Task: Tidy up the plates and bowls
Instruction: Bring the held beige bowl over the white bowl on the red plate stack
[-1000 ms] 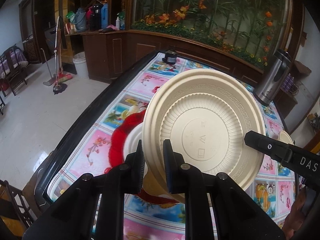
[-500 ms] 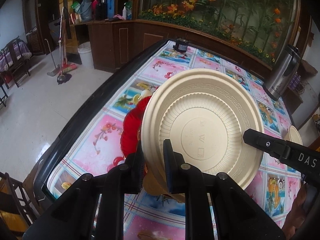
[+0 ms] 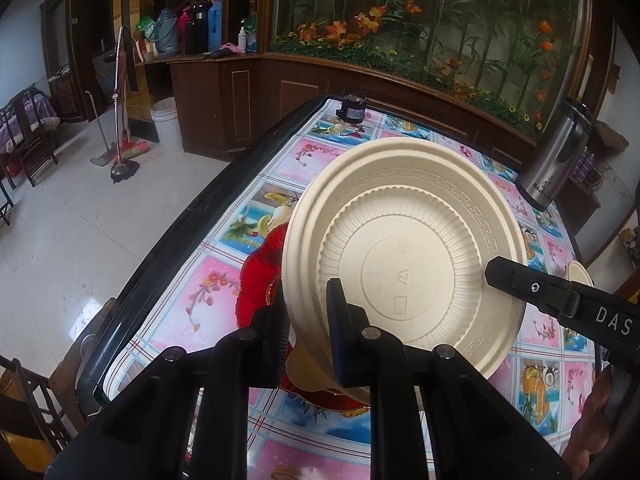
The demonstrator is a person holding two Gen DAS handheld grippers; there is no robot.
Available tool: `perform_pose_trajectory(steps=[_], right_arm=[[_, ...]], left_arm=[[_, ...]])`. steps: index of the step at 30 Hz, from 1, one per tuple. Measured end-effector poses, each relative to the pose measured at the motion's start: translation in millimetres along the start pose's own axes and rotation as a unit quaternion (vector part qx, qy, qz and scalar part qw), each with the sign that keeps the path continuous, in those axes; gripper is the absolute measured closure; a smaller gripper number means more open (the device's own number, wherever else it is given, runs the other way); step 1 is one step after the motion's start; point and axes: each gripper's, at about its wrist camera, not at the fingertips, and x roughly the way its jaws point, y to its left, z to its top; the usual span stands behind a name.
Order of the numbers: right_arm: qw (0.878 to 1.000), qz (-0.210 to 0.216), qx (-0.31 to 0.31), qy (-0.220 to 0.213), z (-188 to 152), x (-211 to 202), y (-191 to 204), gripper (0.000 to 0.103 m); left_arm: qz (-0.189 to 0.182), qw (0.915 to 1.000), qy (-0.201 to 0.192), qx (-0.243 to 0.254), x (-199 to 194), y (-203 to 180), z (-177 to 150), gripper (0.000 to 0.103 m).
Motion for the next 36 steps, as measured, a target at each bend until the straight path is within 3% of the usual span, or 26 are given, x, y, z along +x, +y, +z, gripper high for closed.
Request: perform_pose_trajectory(steps=[14,36], right_arm=[[1.0,-0.006,0.007,0.011,1,7,-6,0.094],[0.999,-0.007,0.027,0.027,3,29,-25,0.094]], left_arm=[[-0.011,0.9996,0.026,0.001,14,-1,0,0.088],[0.004,0.9991,0.038,0.016,32,-10,1,0.088]])
